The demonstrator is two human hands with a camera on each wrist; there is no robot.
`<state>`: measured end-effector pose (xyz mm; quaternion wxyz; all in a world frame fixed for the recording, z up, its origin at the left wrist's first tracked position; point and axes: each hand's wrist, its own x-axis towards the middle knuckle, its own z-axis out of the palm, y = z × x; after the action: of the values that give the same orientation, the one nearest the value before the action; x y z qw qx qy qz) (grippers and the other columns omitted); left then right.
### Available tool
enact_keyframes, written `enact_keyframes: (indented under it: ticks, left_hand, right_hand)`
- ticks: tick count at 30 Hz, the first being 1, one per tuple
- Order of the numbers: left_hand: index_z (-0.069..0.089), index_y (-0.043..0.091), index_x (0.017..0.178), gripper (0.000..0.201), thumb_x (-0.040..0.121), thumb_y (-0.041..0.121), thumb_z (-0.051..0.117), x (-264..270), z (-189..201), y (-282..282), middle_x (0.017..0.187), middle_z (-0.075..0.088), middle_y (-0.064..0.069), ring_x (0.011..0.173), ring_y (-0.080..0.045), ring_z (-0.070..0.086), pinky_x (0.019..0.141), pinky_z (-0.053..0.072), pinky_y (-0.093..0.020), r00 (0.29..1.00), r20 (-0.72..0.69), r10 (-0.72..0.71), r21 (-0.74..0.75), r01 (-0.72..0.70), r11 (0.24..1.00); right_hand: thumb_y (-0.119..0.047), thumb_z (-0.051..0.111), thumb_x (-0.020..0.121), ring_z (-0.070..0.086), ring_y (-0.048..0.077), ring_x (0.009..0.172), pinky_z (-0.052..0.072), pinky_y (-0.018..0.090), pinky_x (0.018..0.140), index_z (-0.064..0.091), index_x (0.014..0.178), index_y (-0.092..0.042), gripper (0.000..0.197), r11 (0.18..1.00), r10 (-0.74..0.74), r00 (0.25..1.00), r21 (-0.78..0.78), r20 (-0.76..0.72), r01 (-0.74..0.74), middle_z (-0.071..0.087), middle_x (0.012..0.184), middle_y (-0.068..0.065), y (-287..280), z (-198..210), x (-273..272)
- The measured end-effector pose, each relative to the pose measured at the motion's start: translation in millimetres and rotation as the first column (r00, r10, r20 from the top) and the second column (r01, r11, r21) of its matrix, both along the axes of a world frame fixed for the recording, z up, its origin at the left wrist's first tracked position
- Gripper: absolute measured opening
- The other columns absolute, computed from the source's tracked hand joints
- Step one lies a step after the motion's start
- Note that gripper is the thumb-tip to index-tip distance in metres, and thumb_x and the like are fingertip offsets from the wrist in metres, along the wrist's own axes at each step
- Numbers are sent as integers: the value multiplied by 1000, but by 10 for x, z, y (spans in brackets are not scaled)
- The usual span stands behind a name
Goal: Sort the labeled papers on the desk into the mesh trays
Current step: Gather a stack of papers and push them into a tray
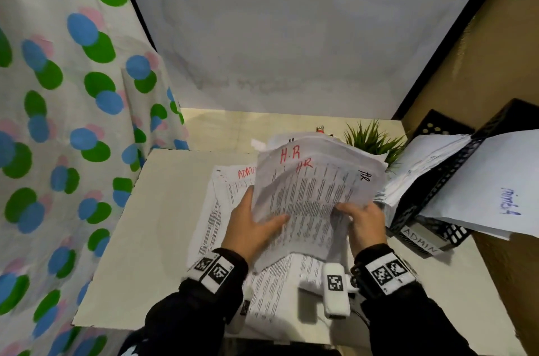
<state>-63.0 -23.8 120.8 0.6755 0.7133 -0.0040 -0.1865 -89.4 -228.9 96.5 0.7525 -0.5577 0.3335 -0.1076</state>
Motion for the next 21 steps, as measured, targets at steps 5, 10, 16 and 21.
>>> enact_keyframes:
  ticks: [5, 10, 16, 21]
  left_hand:
    - [63, 25, 91, 17, 83, 10, 66, -65, 17, -98, 72, 72, 20, 68, 9, 67, 59, 53, -8, 985, 148, 91, 55, -100, 993]
    - [64, 8, 78, 37, 71, 43, 71, -149, -586, -18, 63, 62, -10, 53, -14, 64, 50, 52, -29, 978, -84, 193, 289, -161, 944]
    - [65, -4, 79, 24, 85, 19, 66, 24, -304, -93, 71, 66, -10, 62, -23, 63, 48, 47, -18, 978, 78, 194, 215, -206, 955]
    - [62, -10, 72, 31, 83, 19, 66, 390, 409, -249, 63, 59, -13, 58, -18, 52, 59, 44, -28, 948, 305, 97, 193, -161, 968]
  right_hand:
    - [18, 51, 78, 65, 15, 78, 53, 24, 67, 60, 87, -4, 26, 992, 4, 993, -129, 121, 12, 67, 81, 5, 3, 152, -77]
    - [14, 52, 76, 67, 34, 95, 59, 38, 75, 67, 87, -6, 28, 996, 76, 994, -50, -78, -80, 72, 86, 11, 196, -240, -297]
    - [10, 51, 85, 62, 15, 91, 54, 28, 80, 63, 90, -15, 28, 947, 149, 989, -286, -13, -146, 66, 93, 2, -38, 198, -313]
    - [-10, 59, 88, 58, 14, 100, 47, 14, 82, 55, 127, -11, 39, 777, -247, 957, -559, 152, 289, 58, 121, 9, -650, 617, -119]
